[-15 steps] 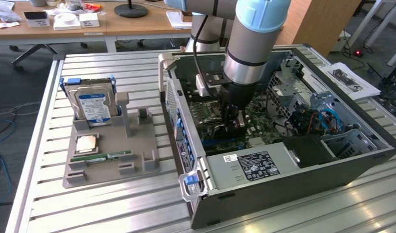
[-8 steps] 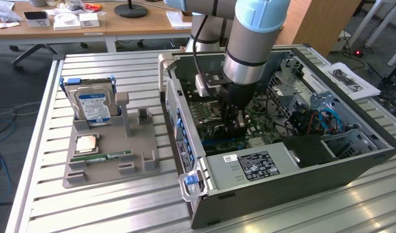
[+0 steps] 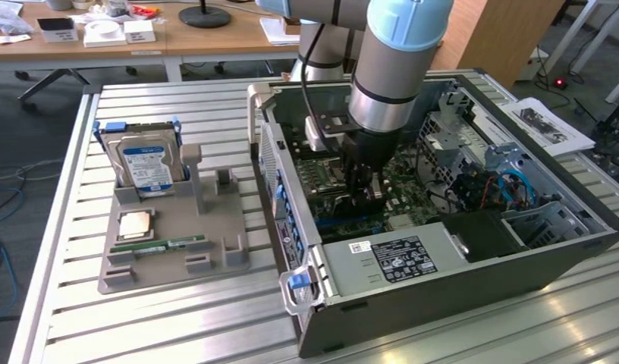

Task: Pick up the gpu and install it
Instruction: 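Insert the gpu into the slot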

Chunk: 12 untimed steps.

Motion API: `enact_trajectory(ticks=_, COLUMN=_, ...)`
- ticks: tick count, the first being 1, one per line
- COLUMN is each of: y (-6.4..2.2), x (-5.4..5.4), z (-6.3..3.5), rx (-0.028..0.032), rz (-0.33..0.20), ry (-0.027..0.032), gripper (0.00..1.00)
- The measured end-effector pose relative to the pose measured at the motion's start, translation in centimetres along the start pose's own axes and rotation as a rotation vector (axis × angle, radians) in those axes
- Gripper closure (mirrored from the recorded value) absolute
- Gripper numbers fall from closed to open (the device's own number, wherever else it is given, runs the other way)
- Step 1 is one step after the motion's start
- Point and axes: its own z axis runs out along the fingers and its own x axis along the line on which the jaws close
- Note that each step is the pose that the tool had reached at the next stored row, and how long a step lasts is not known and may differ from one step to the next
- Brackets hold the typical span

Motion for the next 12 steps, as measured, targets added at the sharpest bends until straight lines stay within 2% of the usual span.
enact_trajectory(ticks=4, y=0.01, x=0.01, z=0.0, rx=0.0004, rz=0.0, ry=-0.0033, gripper=0.73)
enact_trajectory(ticks=12, y=0.02, x=0.02, z=0.05, rx=0.0003, rz=0.0, ry=-0.0033, gripper=0.73)
